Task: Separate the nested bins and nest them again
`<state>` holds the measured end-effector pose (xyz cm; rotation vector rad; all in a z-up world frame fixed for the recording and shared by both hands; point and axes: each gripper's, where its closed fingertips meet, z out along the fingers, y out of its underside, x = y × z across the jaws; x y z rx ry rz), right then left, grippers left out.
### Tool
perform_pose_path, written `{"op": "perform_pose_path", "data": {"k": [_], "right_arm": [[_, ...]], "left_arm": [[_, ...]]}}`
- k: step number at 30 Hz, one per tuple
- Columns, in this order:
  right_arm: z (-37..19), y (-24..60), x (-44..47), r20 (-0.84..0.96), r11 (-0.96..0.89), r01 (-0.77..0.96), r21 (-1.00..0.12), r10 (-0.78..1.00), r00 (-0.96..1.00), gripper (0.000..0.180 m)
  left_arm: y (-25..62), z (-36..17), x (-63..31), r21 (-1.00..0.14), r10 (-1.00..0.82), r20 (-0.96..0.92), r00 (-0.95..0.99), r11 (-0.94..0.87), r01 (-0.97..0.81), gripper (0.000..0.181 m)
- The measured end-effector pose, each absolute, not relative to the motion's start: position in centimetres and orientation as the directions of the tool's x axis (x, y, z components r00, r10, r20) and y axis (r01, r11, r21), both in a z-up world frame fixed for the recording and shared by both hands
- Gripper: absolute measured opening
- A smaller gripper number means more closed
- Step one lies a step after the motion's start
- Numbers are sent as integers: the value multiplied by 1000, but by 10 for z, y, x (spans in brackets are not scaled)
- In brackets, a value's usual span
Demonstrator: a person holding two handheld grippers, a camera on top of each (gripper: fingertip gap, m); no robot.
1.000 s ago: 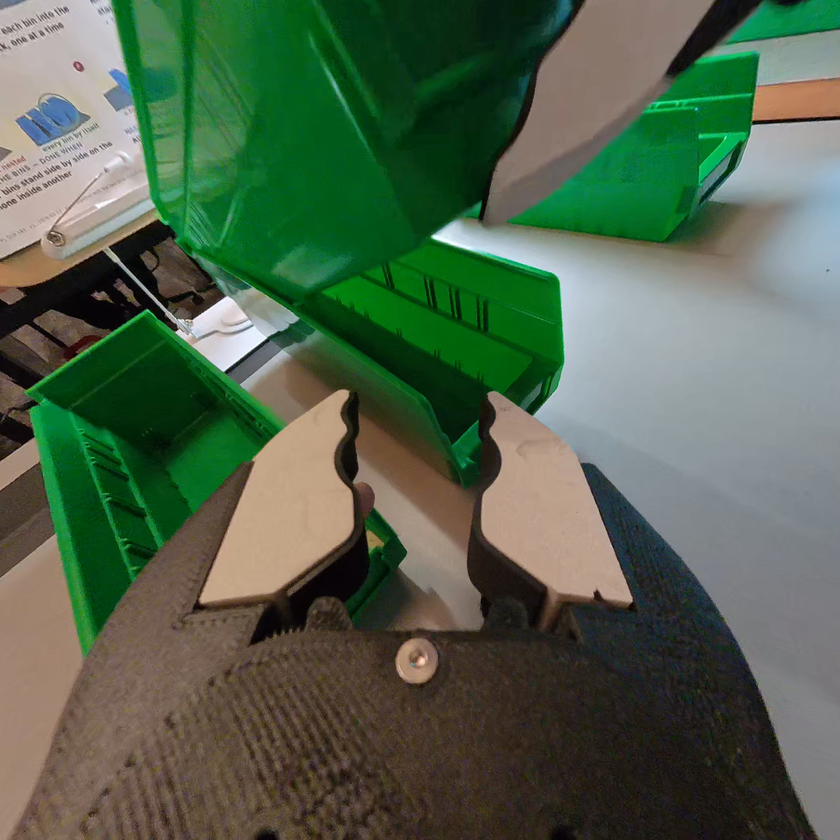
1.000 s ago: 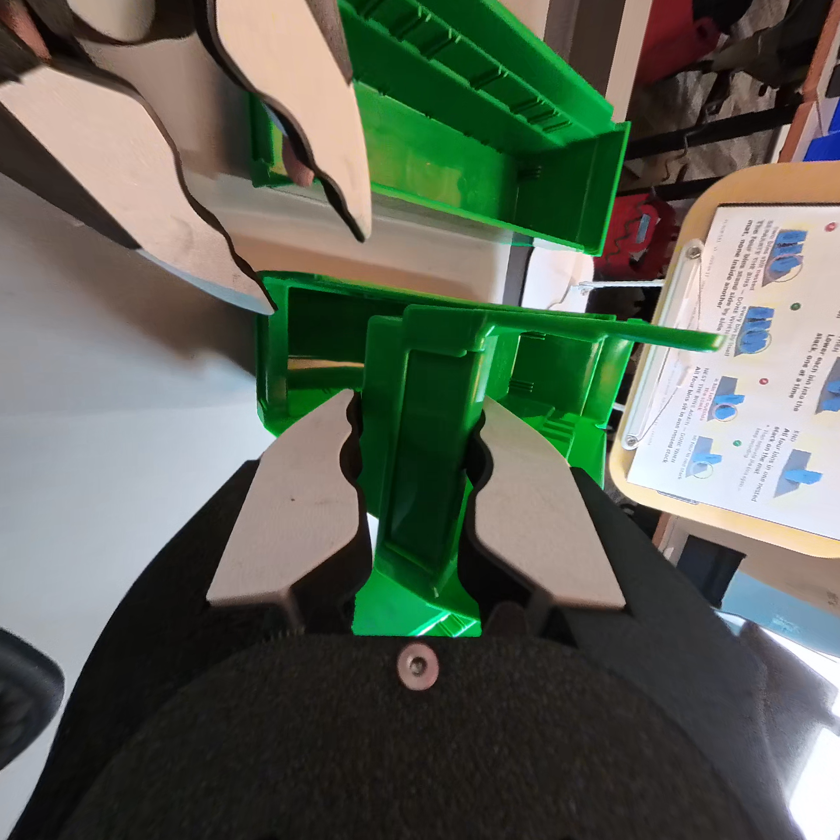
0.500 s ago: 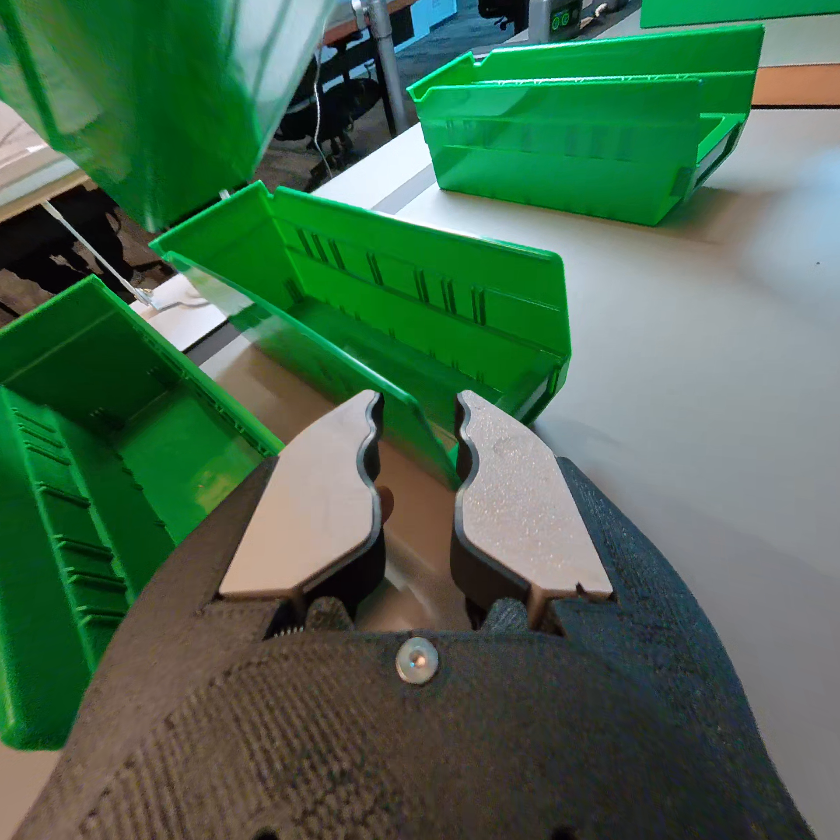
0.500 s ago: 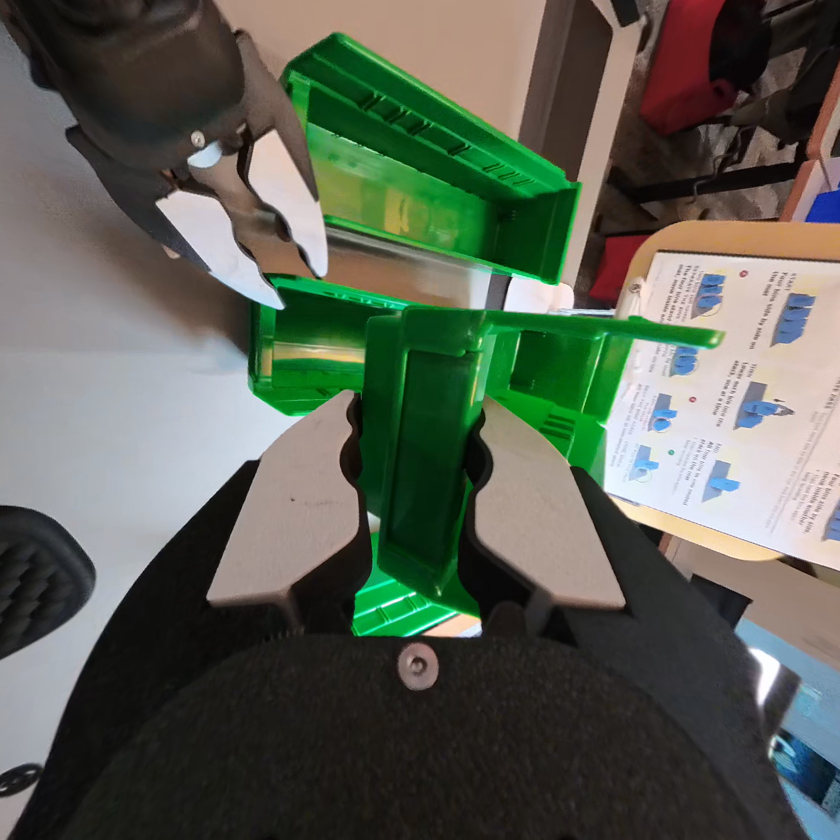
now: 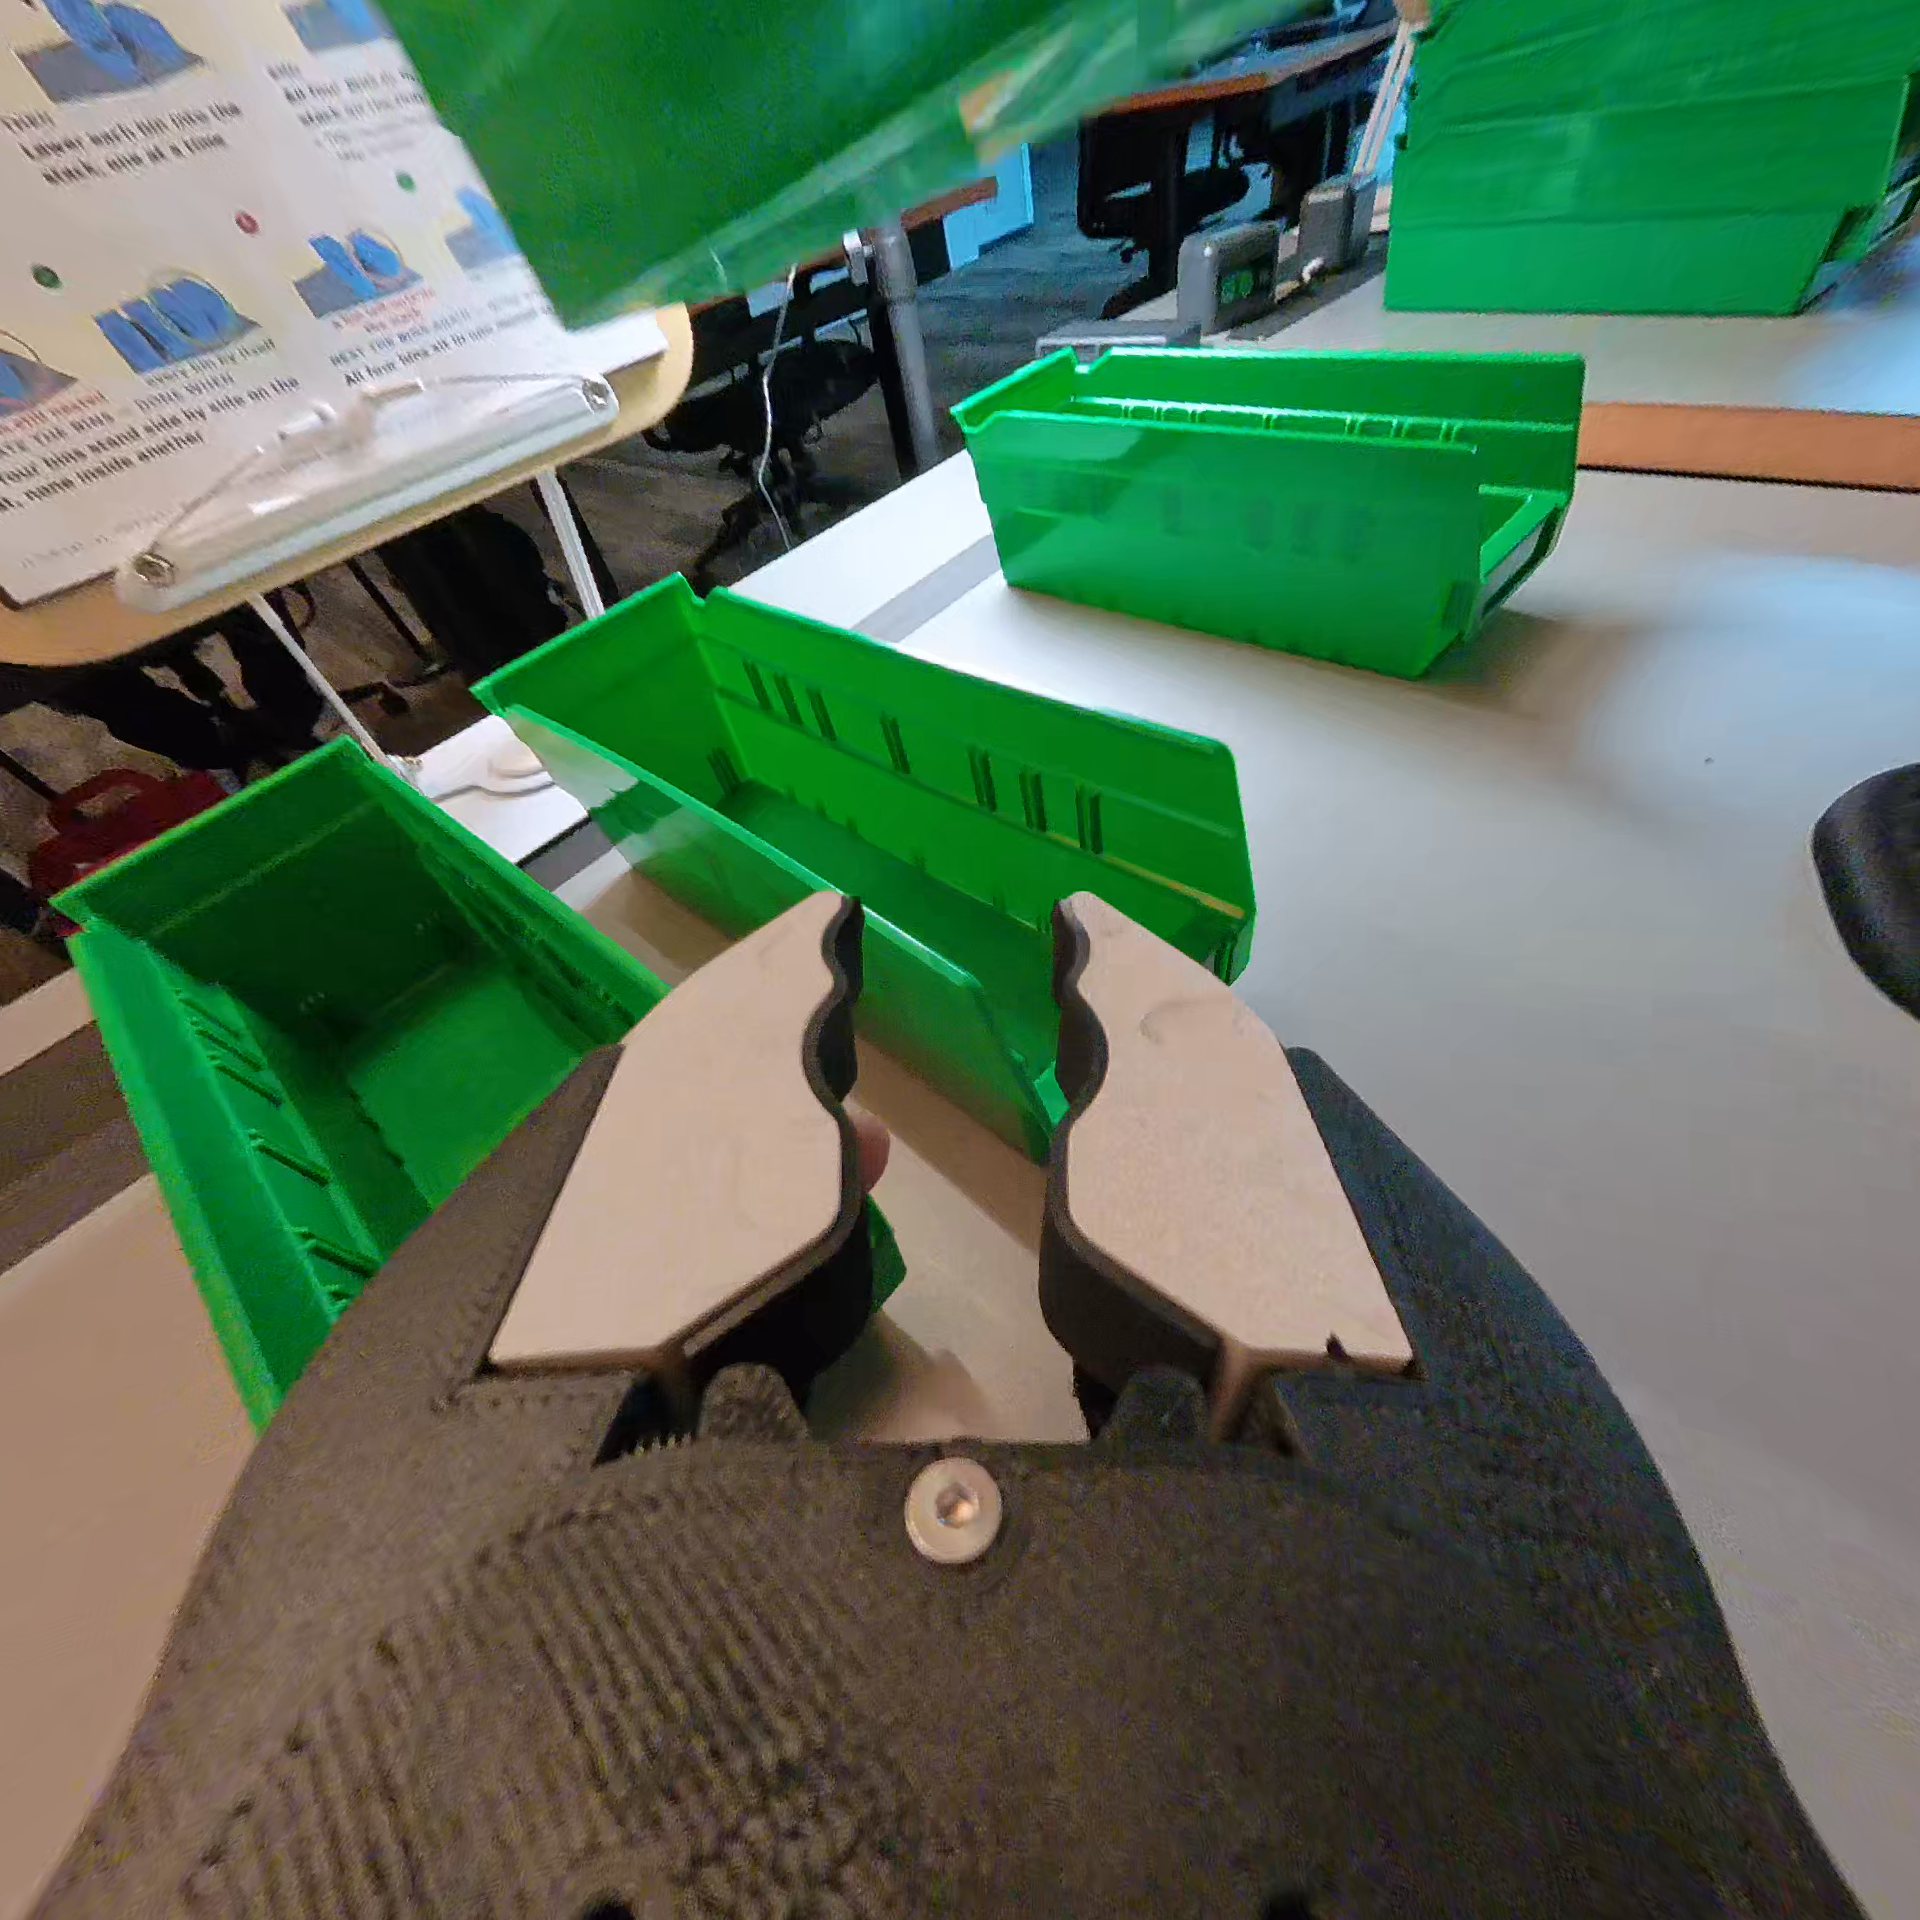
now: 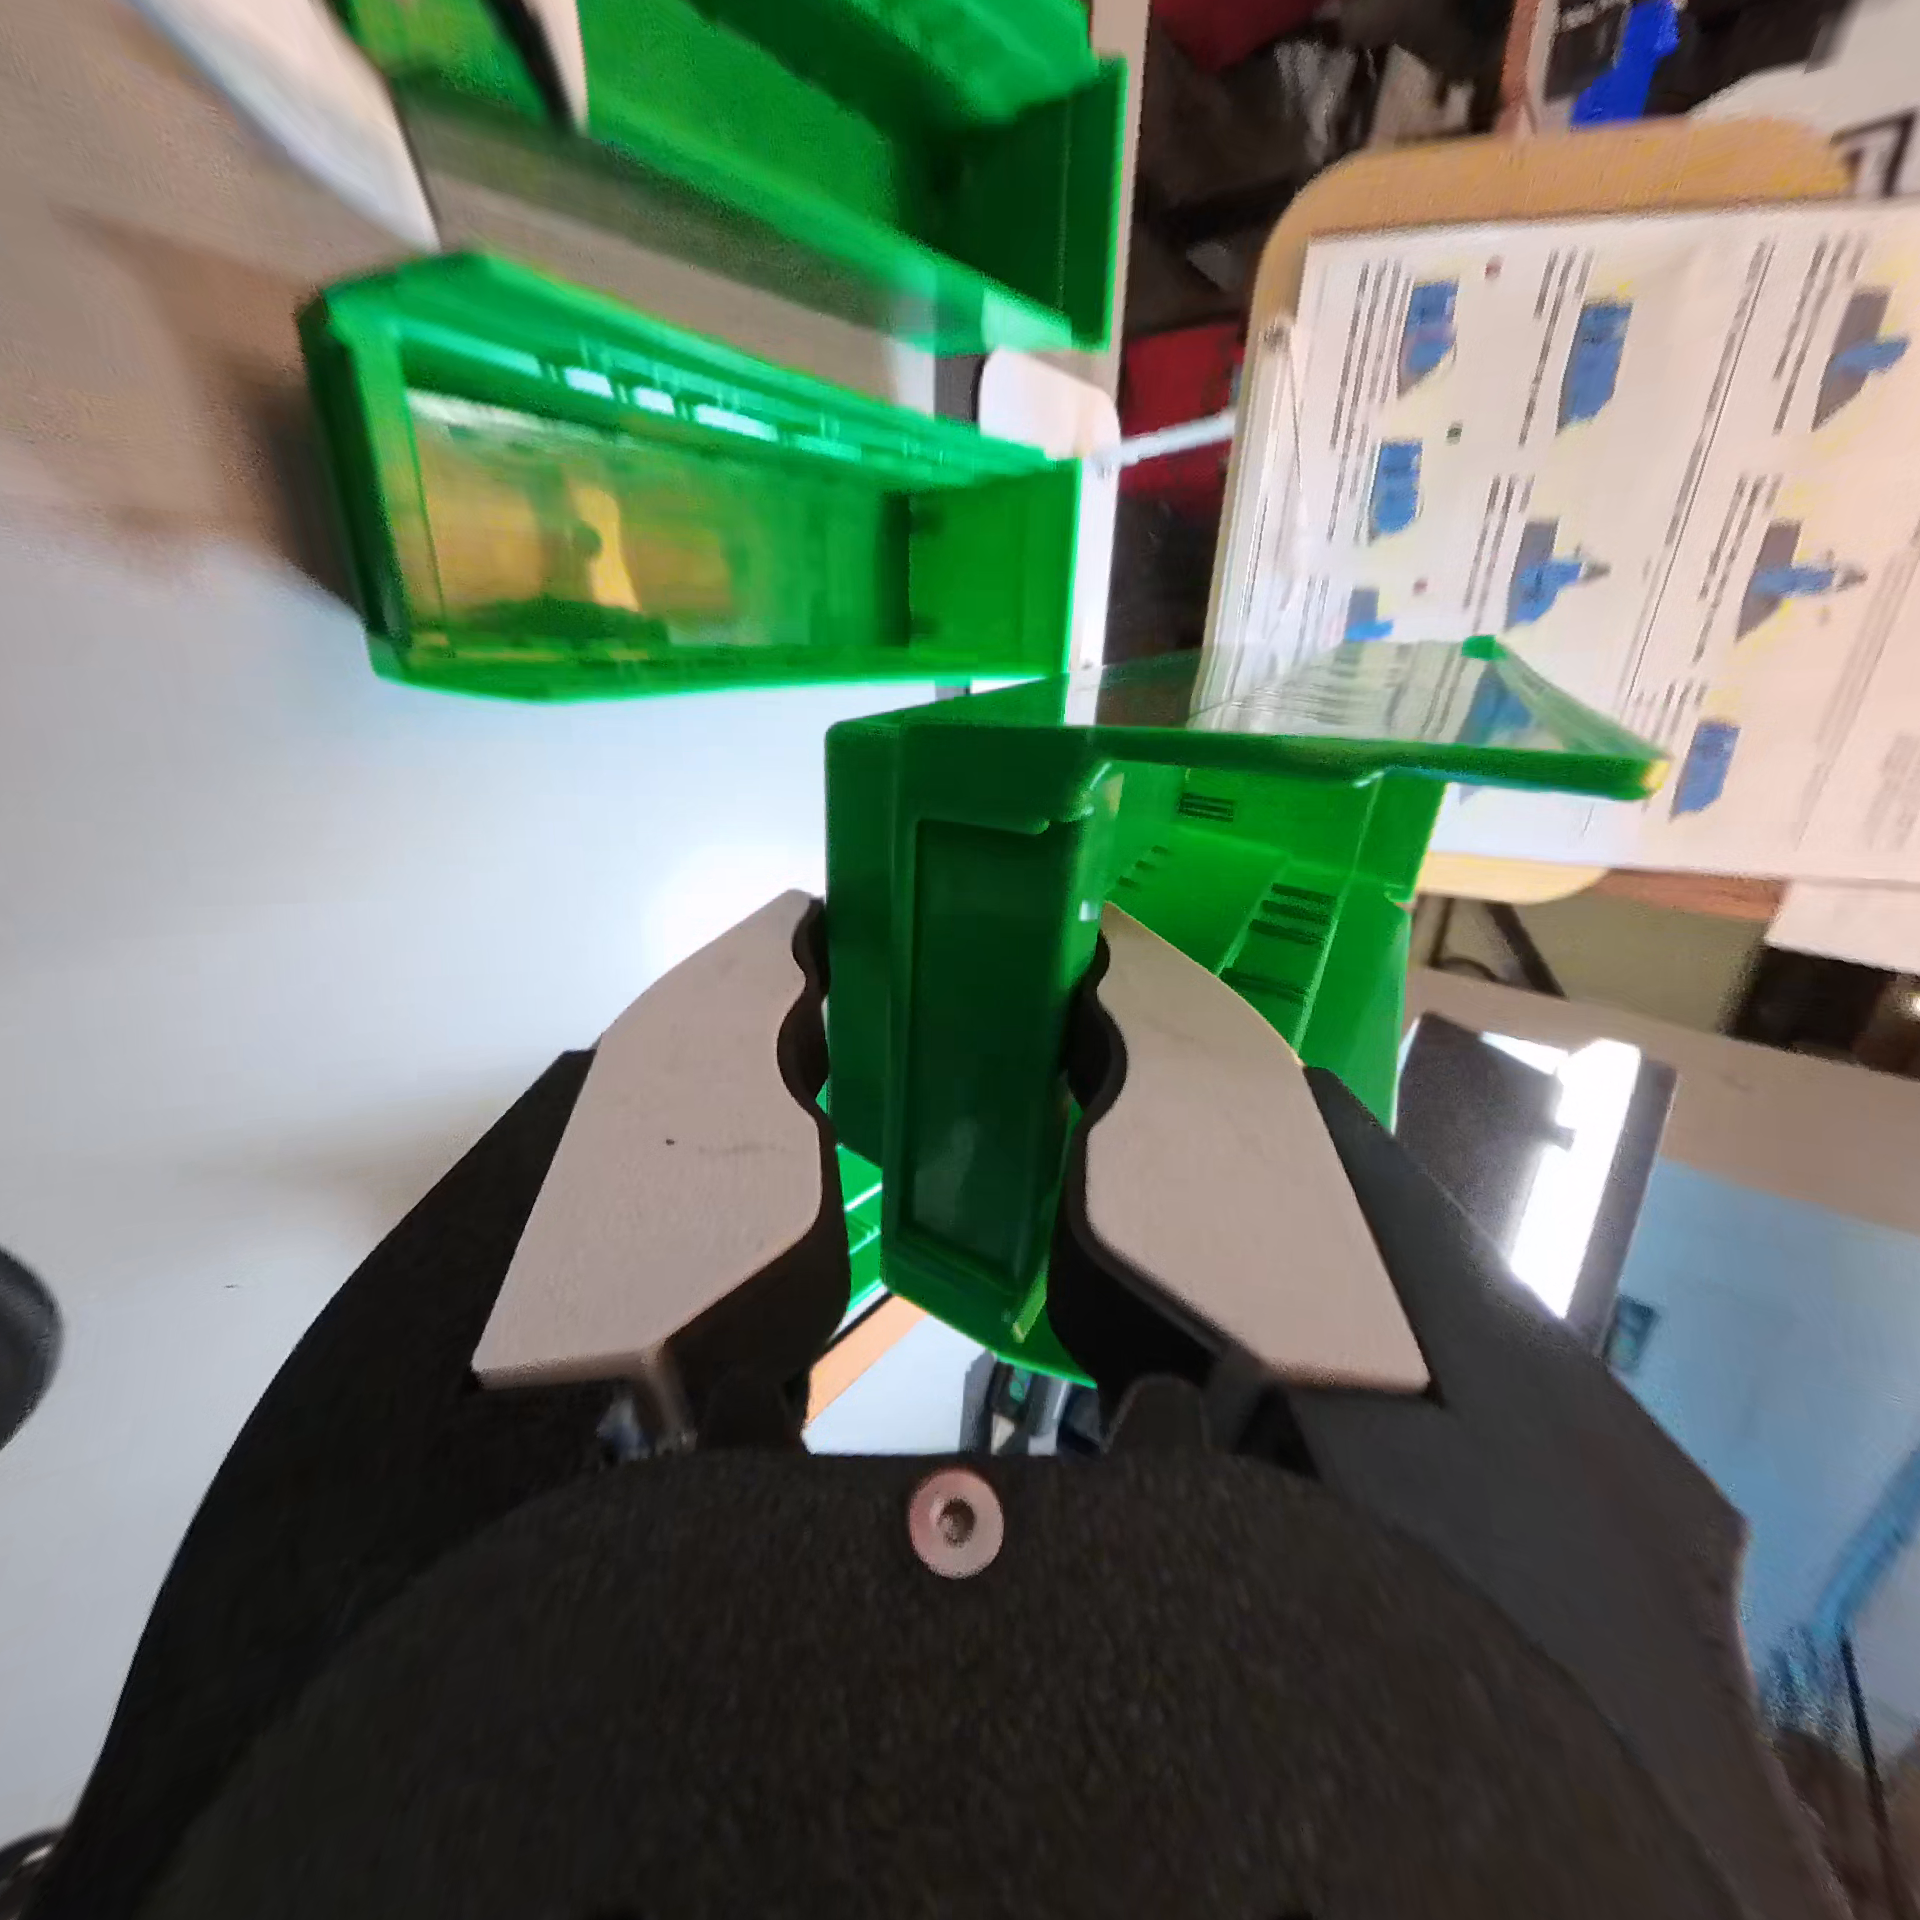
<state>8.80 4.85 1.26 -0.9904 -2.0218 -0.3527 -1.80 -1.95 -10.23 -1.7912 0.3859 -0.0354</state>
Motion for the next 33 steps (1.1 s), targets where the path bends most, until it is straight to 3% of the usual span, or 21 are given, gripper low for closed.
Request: {"op": "perform_pose_path", "data": {"k": [3,9,15,30,33], "right_arm": [[-32,68,110,817,620,782,-62,482,-317,44],[-130,97,131,848,583,809,-76,465,-256,44],[-194,97,124,822,593,796,-123,510,-253,44],[-216,101,121,827,767,635,93,295,-478,45],[-212,103,125,848,736,676,44,330,-415,53]], "left_arm": [[-27,-94,-24,-951,-268,-195,944,-183,-248,37],[-44,-102,-42,-951,-241,-186,952,-200,-237,43],[-58,-127,-60,-933,-226,-197,954,-255,-253,47],[-62,-149,-66,-935,-231,-153,961,-282,-216,46],[-62,-149,-66,-935,-234,-155,960,-280,-219,46]]}}
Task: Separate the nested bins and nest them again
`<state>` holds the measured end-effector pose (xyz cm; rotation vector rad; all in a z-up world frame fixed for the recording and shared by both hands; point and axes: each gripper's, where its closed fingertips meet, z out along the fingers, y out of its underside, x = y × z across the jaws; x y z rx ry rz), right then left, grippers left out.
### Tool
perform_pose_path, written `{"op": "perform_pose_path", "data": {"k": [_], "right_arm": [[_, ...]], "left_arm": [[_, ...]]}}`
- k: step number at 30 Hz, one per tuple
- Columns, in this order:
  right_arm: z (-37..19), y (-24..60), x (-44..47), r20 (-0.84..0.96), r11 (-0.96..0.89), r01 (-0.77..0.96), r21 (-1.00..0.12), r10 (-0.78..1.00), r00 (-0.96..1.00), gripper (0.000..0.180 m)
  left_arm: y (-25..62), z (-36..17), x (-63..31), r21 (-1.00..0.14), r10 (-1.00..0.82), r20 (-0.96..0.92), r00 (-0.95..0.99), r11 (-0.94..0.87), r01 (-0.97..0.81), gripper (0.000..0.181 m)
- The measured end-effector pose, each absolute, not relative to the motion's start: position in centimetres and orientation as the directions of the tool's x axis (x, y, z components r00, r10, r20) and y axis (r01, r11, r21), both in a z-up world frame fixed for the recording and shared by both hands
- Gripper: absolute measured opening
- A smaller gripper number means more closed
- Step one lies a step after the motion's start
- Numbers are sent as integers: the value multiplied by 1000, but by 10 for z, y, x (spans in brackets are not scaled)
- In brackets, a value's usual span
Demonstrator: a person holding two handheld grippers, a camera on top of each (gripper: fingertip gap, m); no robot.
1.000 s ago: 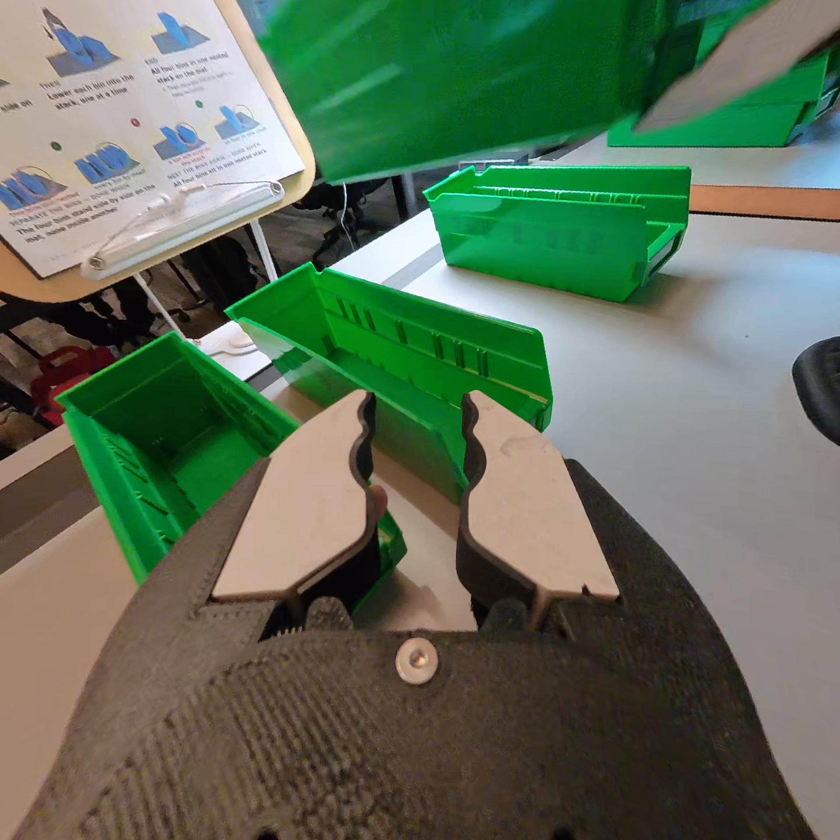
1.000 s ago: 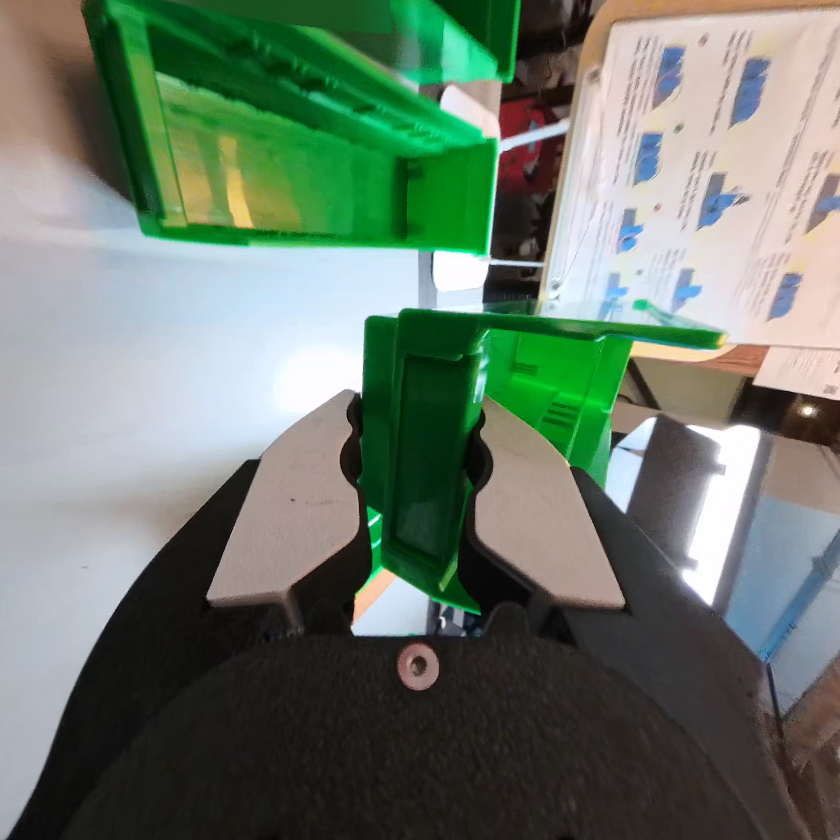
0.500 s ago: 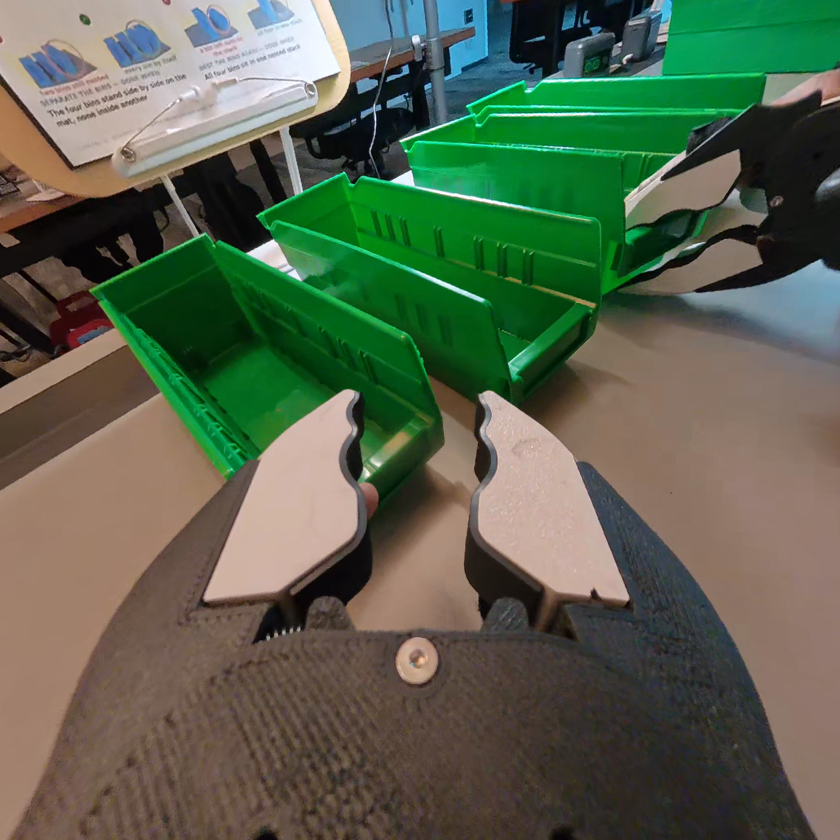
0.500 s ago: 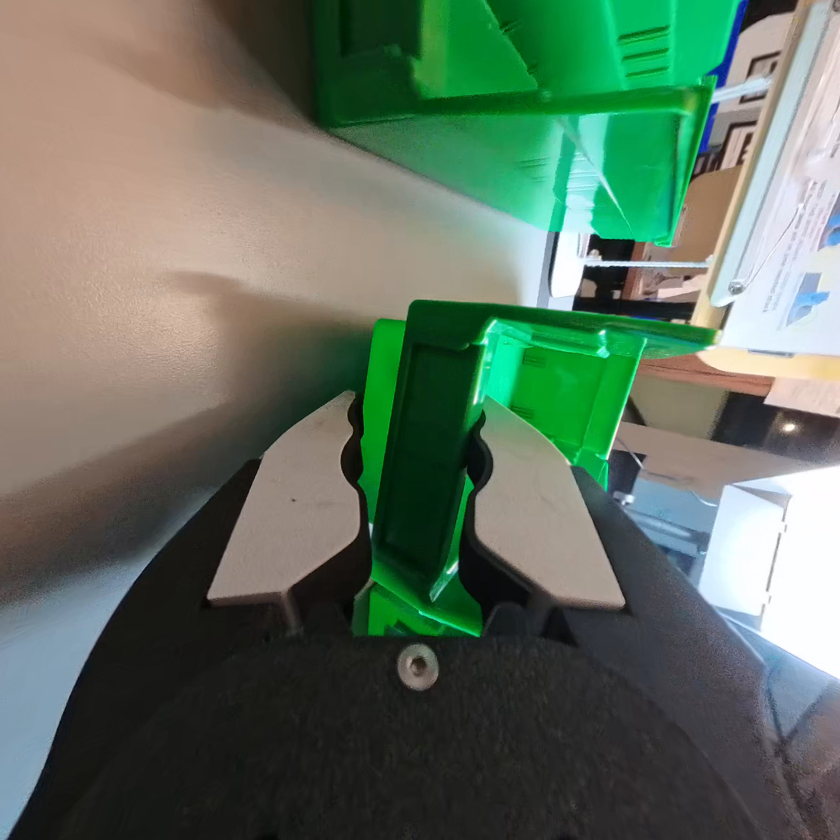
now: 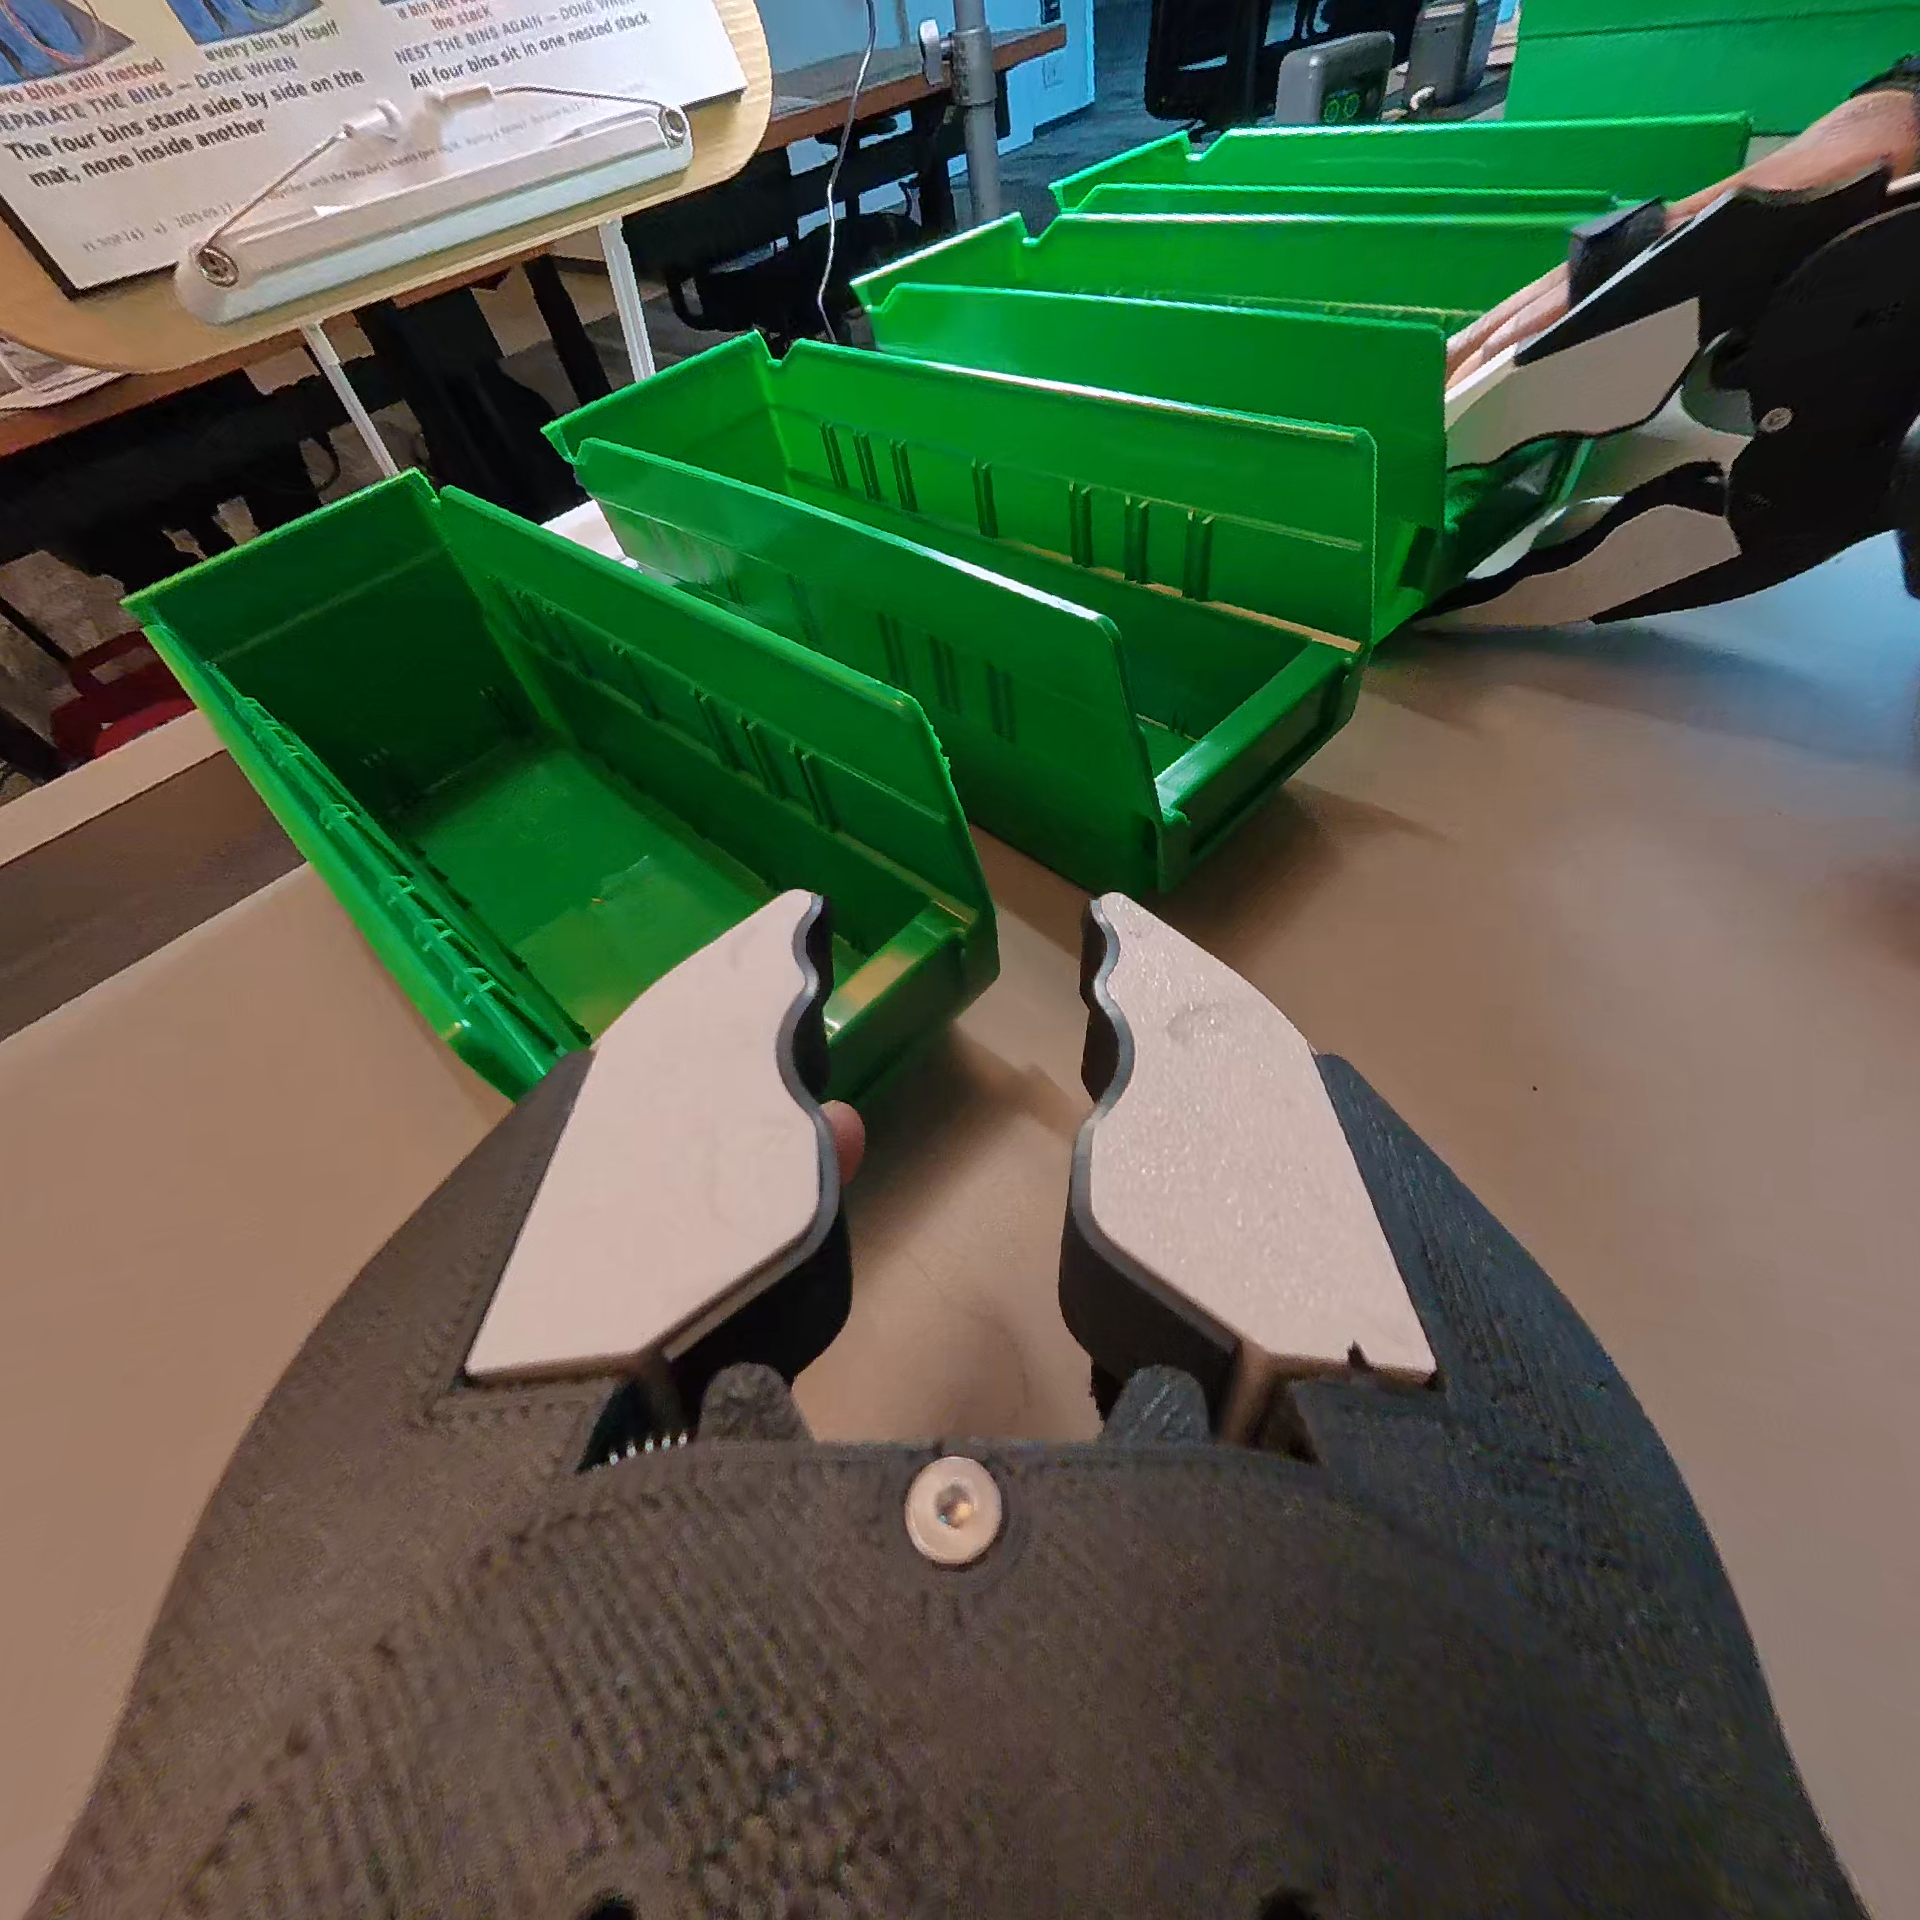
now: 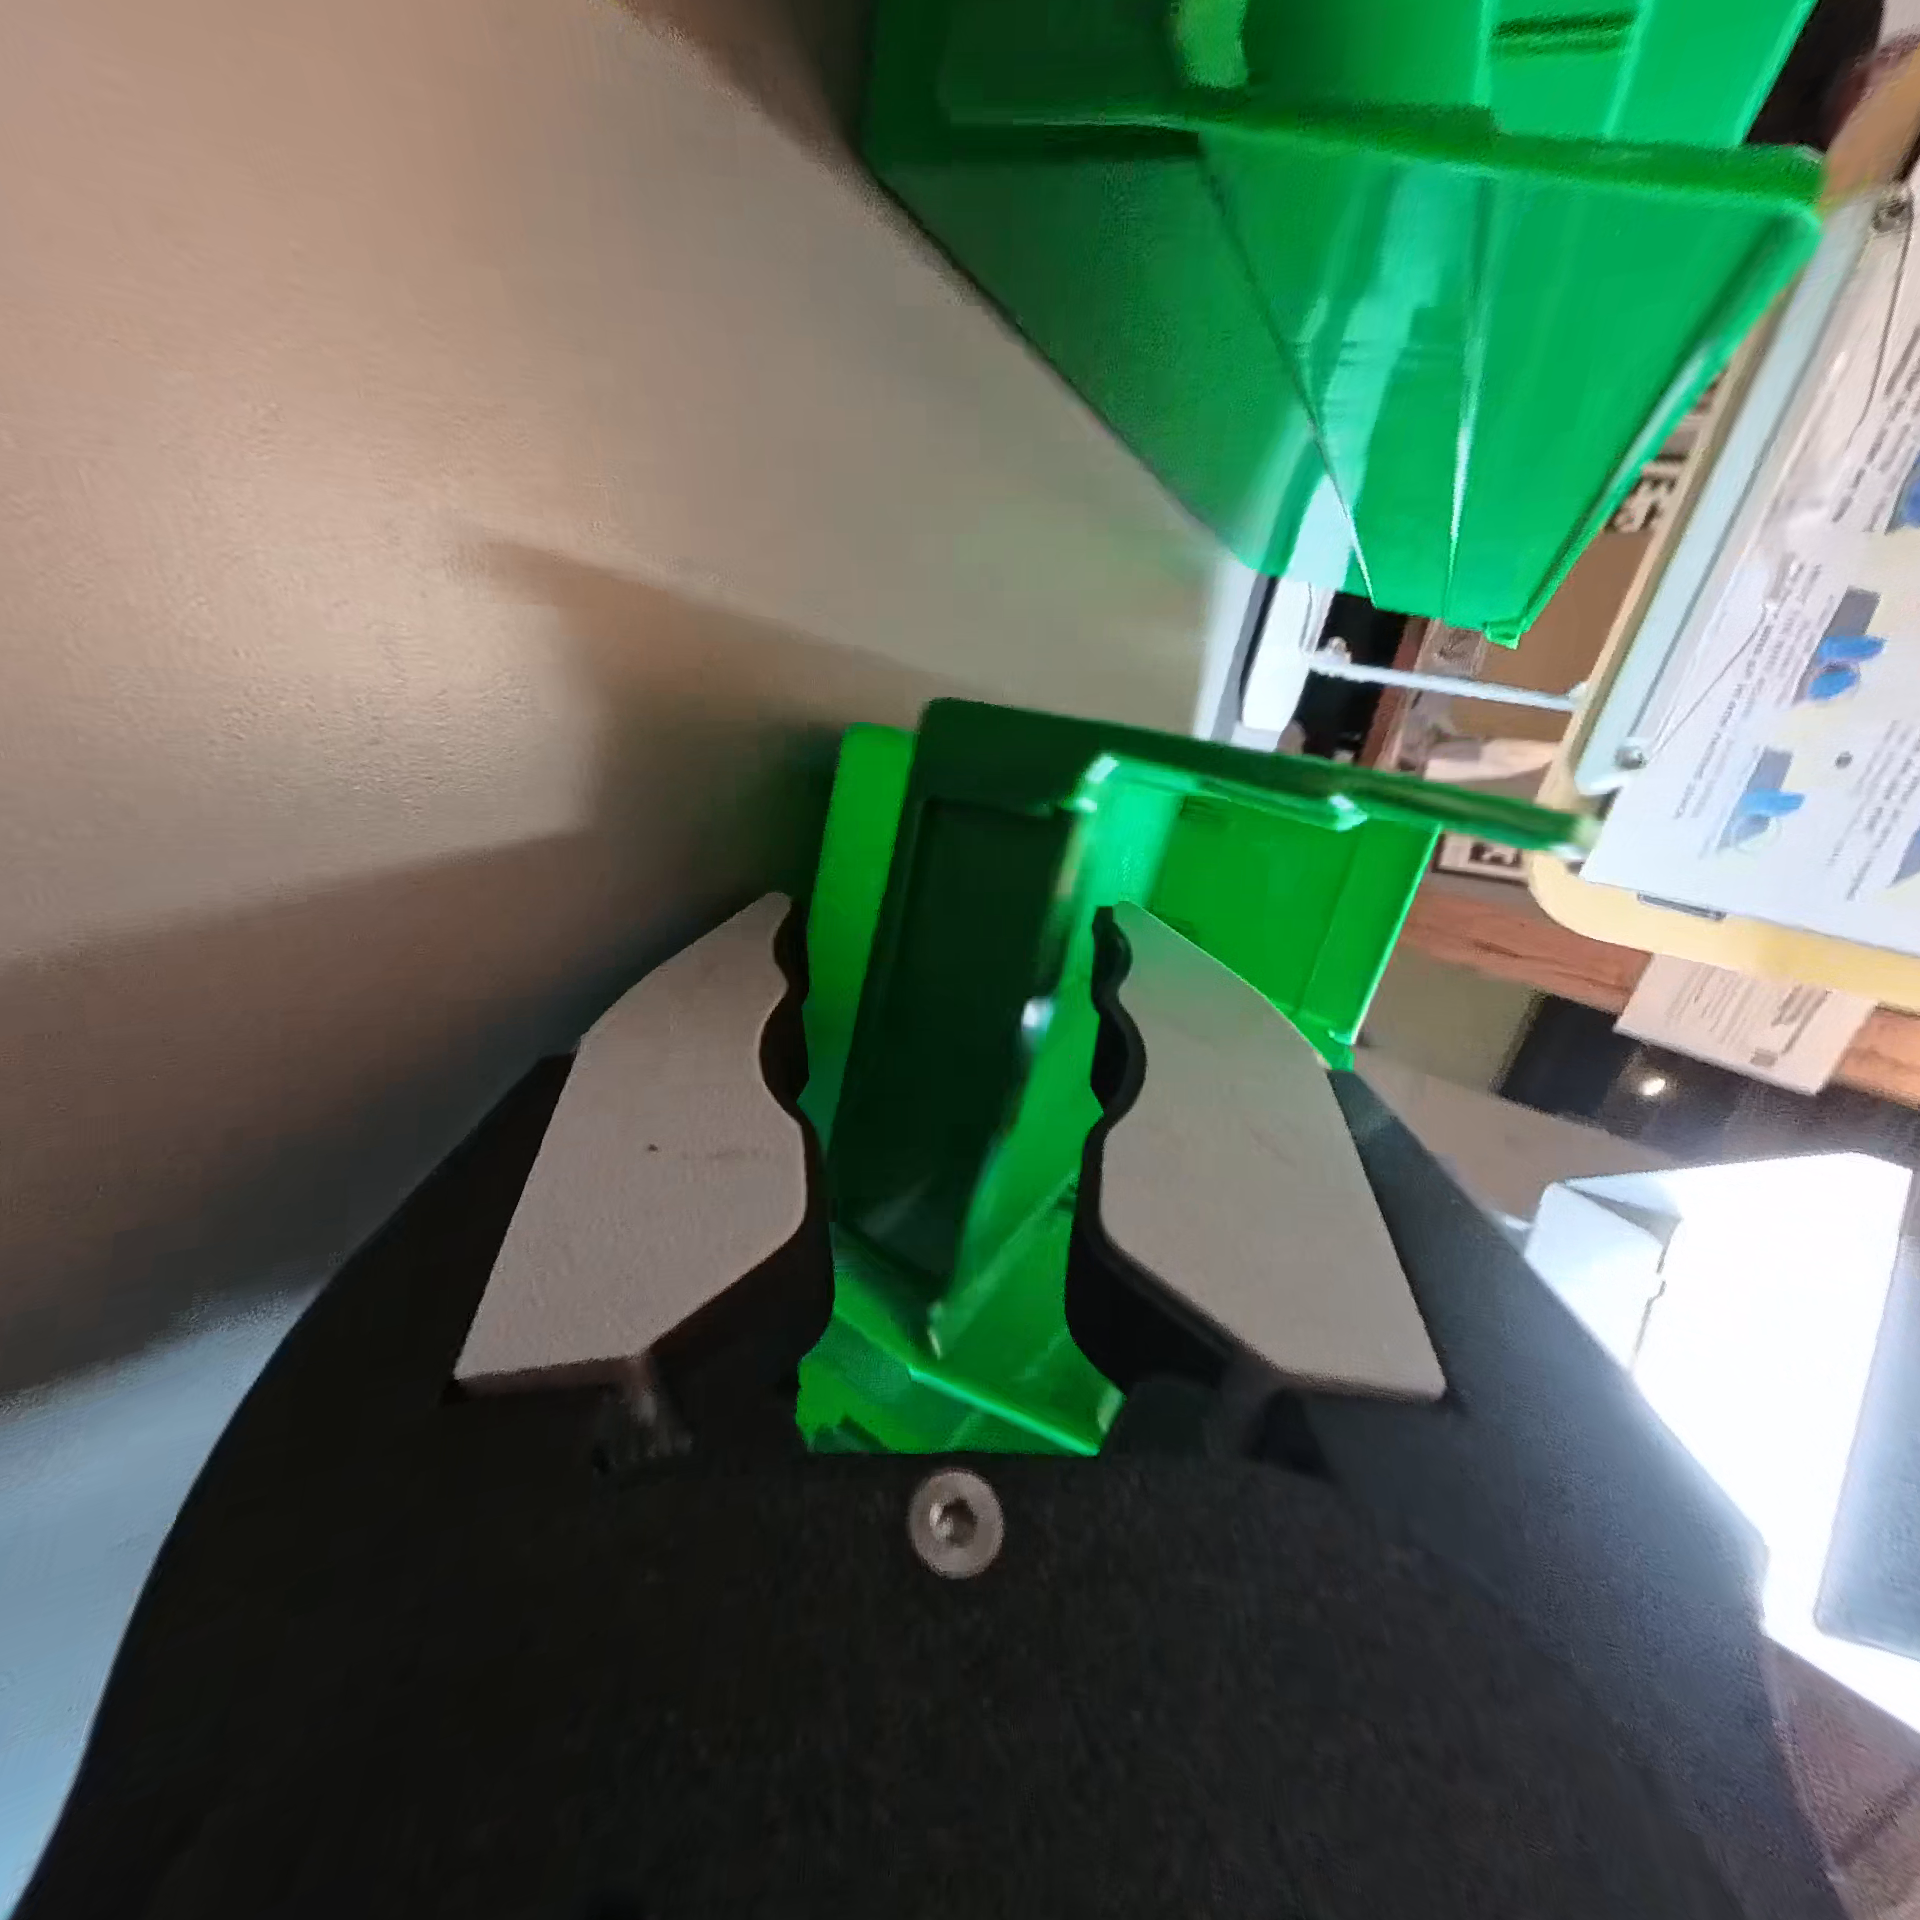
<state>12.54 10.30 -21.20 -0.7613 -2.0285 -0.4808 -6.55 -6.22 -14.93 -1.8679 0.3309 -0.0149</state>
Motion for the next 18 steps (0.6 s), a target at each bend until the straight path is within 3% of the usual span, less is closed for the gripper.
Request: {"op": "perform_pose_path", "data": {"k": [5,10,14,18], "right_arm": [[-180,81,134,858,671,704,-231,481,-177,57],[-126,91,168,781,472,686,-553,581,229,49],[-130,133,206,640,199,722,-663,650,409,53],[-136,147,209,399,1,599,-800,747,531,55]], "left_arm": [[-63,-149,-66,-935,-234,-150,960,-281,-215,46],[-63,-151,-65,-935,-237,-146,960,-285,-213,46],[-63,-153,-62,-932,-247,-149,957,-290,-220,46],[-64,-150,-63,-933,-240,-160,957,-280,-226,45]]}}
